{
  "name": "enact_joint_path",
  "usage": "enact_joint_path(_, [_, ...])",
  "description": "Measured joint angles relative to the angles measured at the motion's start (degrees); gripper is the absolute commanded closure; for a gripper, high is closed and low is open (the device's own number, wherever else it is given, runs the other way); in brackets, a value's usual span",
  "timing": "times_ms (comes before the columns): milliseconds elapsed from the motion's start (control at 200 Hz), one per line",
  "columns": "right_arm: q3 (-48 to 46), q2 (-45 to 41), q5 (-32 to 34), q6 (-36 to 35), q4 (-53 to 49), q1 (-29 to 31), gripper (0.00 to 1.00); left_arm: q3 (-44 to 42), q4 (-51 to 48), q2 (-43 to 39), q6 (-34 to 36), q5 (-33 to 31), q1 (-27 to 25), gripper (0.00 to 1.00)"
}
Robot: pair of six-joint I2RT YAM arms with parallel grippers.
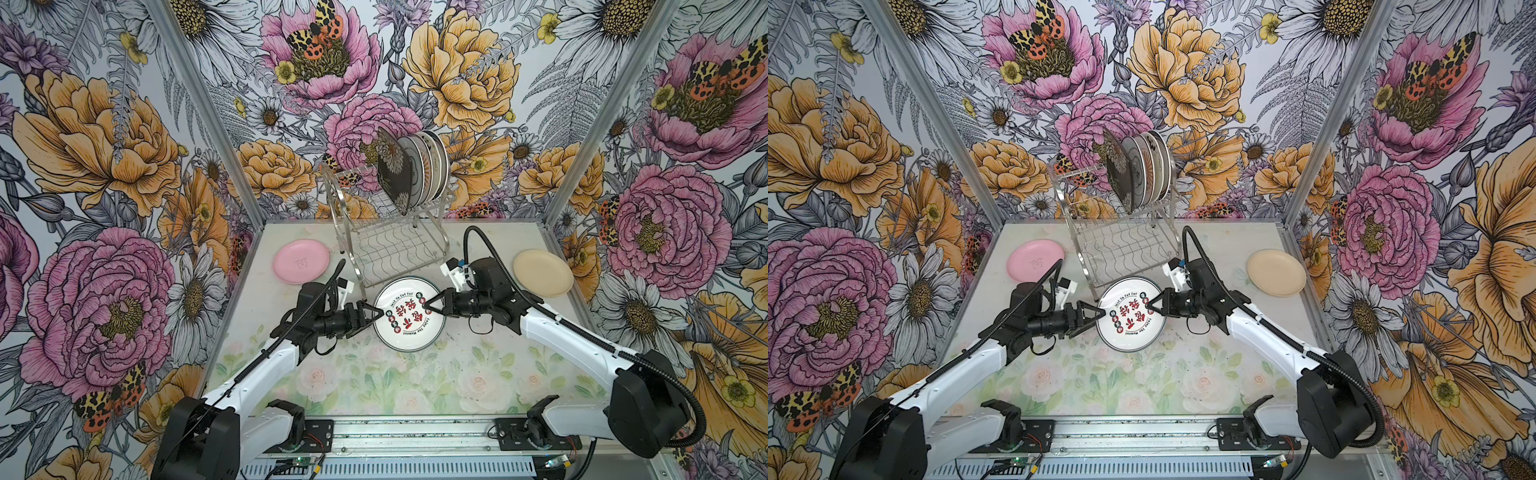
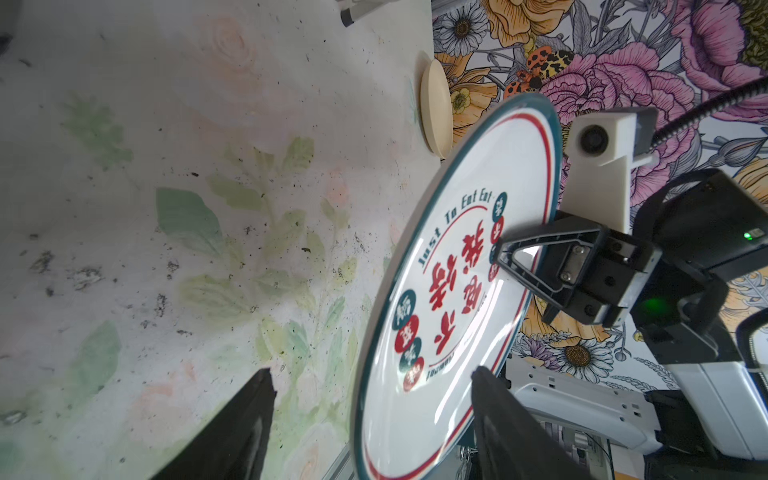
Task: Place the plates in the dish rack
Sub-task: 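Lift the red-text plate upright with the right gripper while the left gripper releases, then lower the red-text plate into the rack slot in front of the dark floral plate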
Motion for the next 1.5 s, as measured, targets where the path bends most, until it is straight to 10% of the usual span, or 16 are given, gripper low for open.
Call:
enact_joint_path(575, [35.01,-0.66,33.38,-10.64,-21.49,8.74,1.00,1.64,-9.16,-3.50,2.84,-7.15,7.89,0.11])
enact_joint_path(1501, [93.42,39.28,65.90,-35.21,-23.78,19.23,1.00,1.66,-9.62,-3.45,3.41,-9.97,7.87,0.07])
